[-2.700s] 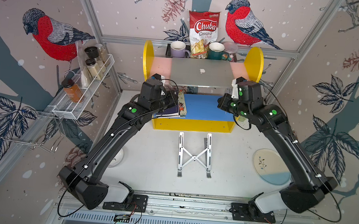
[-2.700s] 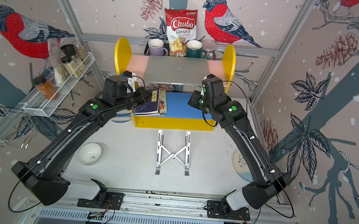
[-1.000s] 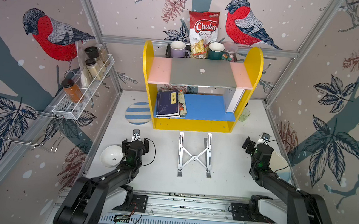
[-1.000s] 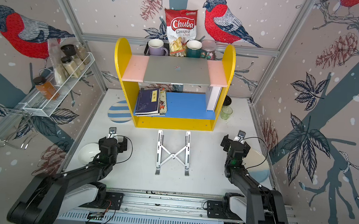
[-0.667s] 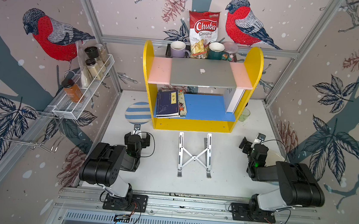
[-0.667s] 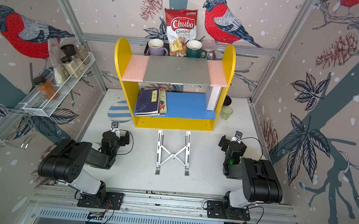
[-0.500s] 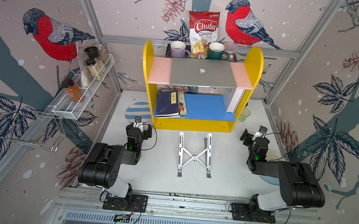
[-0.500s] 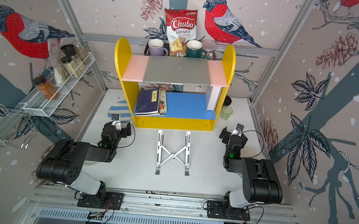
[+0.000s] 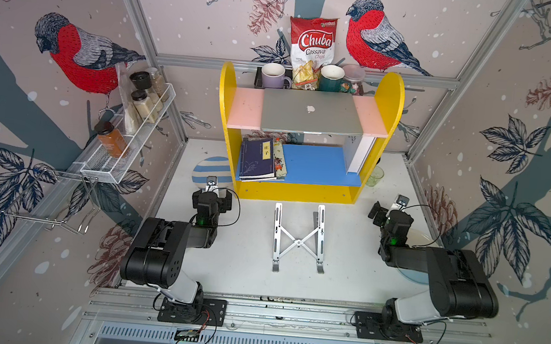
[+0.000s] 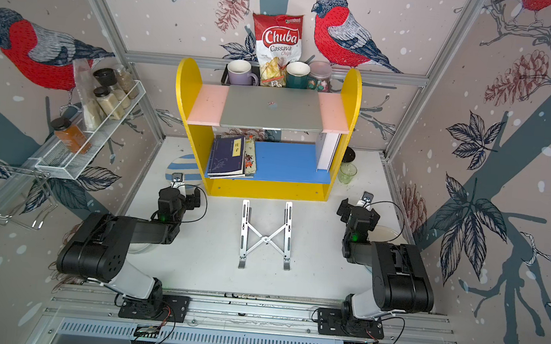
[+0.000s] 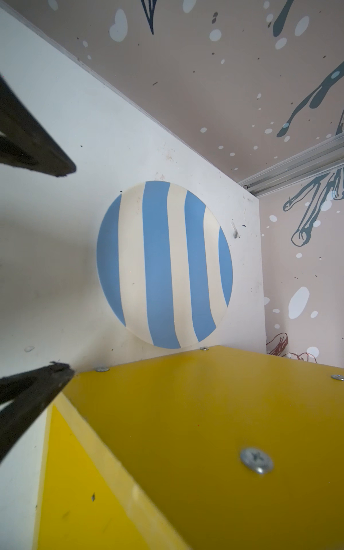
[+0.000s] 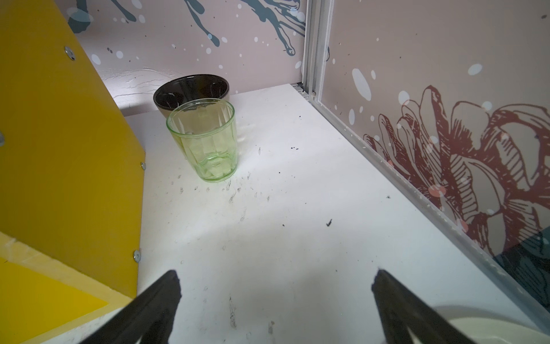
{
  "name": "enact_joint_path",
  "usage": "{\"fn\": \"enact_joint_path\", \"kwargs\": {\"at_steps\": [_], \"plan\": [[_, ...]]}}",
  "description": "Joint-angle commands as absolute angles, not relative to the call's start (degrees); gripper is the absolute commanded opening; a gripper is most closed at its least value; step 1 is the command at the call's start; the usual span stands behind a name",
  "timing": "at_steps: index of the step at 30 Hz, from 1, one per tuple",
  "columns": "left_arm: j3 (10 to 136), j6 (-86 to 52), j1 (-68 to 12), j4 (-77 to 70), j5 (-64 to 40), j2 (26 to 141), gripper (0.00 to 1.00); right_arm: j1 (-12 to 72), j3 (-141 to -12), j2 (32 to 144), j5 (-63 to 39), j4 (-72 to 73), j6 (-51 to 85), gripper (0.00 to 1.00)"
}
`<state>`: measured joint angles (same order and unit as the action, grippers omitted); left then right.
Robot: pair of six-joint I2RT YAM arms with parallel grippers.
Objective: Close the laptop lid and set it aside
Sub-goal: Reset both arms
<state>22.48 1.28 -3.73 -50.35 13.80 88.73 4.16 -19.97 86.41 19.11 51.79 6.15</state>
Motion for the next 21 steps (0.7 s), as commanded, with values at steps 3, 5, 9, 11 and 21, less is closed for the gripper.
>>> {"fn": "enact_joint_path", "kwargs": {"at_steps": [3,5,9,11,21], "plan": [[22.6,0.6,-3.5,-50.6,14.5,88.8,0.97,4.1,-20.2,86.4,19.8,52.1,6.3,1.0],[22.8,0.5,-3.5,-50.6,14.4,88.8,0.97,4.1,-20.2,86.4,19.6,52.0,6.3,1.0],[22.8,0.5,-3.5,-50.5,14.3,88.8,0.97,4.0,-20.2,86.4,19.5,52.0,6.3,1.0],[22.8,0.5,-3.5,-50.4,14.3,88.8,0.97,4.0,-20.3,86.4,19.5,52.0,6.3,1.0],[22.8,0.5,-3.5,-50.3,14.3,88.8,0.97,3.4,-20.2,86.2,18.3,51.9,6.5,1.0]]}}
